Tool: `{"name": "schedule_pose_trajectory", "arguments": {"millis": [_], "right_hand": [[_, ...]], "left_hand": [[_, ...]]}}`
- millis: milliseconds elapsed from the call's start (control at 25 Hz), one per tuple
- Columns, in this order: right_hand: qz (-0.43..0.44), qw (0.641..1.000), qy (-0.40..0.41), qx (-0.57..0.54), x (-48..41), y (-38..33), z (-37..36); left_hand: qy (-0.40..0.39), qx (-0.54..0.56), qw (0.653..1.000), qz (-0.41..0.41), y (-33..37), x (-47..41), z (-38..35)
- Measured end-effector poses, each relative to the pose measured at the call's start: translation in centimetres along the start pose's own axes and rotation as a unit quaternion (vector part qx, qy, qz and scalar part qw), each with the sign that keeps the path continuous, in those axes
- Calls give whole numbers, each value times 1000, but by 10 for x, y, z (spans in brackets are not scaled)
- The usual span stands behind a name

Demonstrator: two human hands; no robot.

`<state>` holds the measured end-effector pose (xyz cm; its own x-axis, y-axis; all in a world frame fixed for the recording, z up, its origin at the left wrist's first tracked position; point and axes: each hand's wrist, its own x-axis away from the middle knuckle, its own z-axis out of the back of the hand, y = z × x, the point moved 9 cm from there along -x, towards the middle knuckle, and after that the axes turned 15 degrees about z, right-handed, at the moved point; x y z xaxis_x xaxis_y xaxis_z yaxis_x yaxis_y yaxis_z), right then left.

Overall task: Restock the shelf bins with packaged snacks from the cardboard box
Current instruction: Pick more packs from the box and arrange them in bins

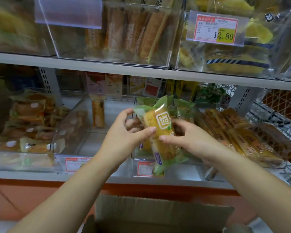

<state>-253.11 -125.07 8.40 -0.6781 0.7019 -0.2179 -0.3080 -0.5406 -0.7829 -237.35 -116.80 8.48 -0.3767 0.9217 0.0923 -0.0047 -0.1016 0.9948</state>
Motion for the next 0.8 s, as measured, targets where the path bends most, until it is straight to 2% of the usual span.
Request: {"name": "schedule_pose_trajectory", "arguments": {"millis": [80,120,200,280,360,480,800], "right_hand": [[-33,993,104,-48,-15,20,23],[-62,991,102,-54,-21,32,22],[-124,991,8,-49,-30,58,-10],[-159,983,-85,-44,-33,75,-52],[-166,980,-95,-58,-42,82,-70],[-155,983,-63,-70,-54,87,-72],[-80,996,43,12,-67,64,-54]], "left_hand": [[72,-134,987,-59,8,-4,12],[91,-210,971,-68,5,-6,16],[76,-311,947,-29,-16,-15,19],[37,-351,936,-1,-34,-18,16],[10,-354,935,-11,-39,-20,14],[-2,-322,947,-9,-42,-25,16],[-9,-304,953,-7,-45,-23,17]]}}
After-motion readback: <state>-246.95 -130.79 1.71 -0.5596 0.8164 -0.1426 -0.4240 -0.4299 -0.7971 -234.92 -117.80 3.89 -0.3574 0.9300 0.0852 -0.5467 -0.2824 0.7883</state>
